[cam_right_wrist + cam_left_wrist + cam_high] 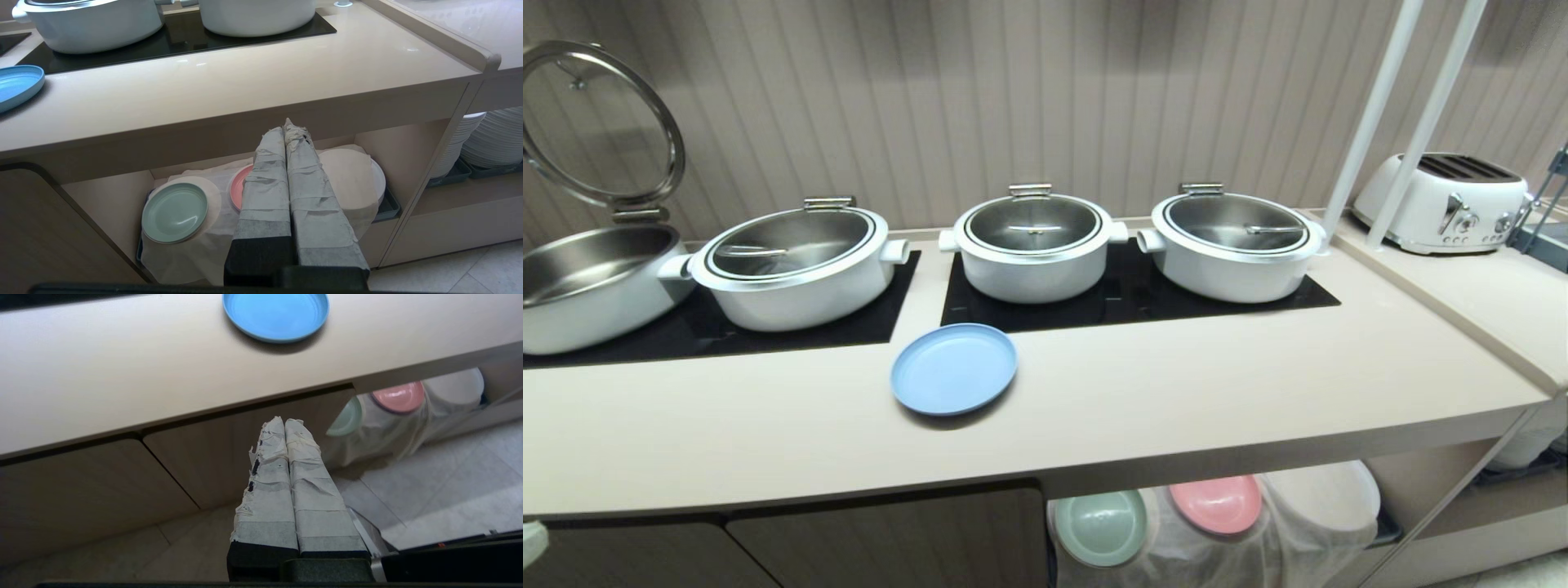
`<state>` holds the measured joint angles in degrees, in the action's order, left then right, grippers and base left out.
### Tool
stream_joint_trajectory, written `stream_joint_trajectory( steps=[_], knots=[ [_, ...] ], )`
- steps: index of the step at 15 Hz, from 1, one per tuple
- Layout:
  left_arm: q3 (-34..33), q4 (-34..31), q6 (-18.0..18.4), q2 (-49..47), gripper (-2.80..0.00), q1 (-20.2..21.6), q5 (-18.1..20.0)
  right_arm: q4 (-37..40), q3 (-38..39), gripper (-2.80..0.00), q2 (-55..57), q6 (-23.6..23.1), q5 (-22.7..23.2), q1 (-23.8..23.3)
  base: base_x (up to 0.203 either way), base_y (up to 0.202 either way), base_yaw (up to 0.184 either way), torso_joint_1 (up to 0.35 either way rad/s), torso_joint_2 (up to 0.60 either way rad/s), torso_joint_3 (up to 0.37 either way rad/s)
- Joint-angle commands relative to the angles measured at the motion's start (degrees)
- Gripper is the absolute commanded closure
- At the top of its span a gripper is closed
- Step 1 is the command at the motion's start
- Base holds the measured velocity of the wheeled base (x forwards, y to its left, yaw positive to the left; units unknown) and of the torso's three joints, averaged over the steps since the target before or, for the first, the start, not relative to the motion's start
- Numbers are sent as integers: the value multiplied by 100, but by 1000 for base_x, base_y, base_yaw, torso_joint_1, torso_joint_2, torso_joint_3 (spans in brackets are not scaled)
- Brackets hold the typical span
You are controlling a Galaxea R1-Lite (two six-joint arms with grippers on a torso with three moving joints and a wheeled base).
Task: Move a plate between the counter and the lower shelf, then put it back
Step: Pick up the plate
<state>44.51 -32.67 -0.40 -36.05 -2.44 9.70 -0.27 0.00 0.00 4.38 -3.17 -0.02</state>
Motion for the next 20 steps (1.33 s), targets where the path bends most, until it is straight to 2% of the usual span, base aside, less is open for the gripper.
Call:
stream_joint_trajectory(
  steps=[1,3,8,10,13,16,18,20],
  knots=[
    [470,-159,-23,-1225,0,-48,41,0,0,0,0,1,-7,2,0,0,0,0,0,0],
    [791,-222,-193,-1868,0,-190,64,0,0,0,0,1,1,2,0,0,0,0,0,0],
    [1736,-292,-1030,-3586,0,-819,5,0,0,0,0,1,0,2,0,0,0,0,0,0],
    [2058,-275,-1278,-4293,0,-1121,-155,0,0,0,0,1,-1,2,0,0,0,0,0,0],
    [2556,-218,-1795,-5375,0,-1582,-797,0,0,0,0,1,0,2,0,0,0,0,0,0],
    [2662,276,-2237,-6309,0,-1754,-1578,0,0,0,0,1,1,2,0,0,0,0,0,0],
    [2588,705,-2387,-6838,0,-1788,-2303,0,0,0,0,1,1,-6,0,0,0,0,0,0],
    [2567,1106,-2431,-7234,0,-1824,-2693,0,0,0,0,1,0,-6,0,0,0,0,0,0]
  ],
)
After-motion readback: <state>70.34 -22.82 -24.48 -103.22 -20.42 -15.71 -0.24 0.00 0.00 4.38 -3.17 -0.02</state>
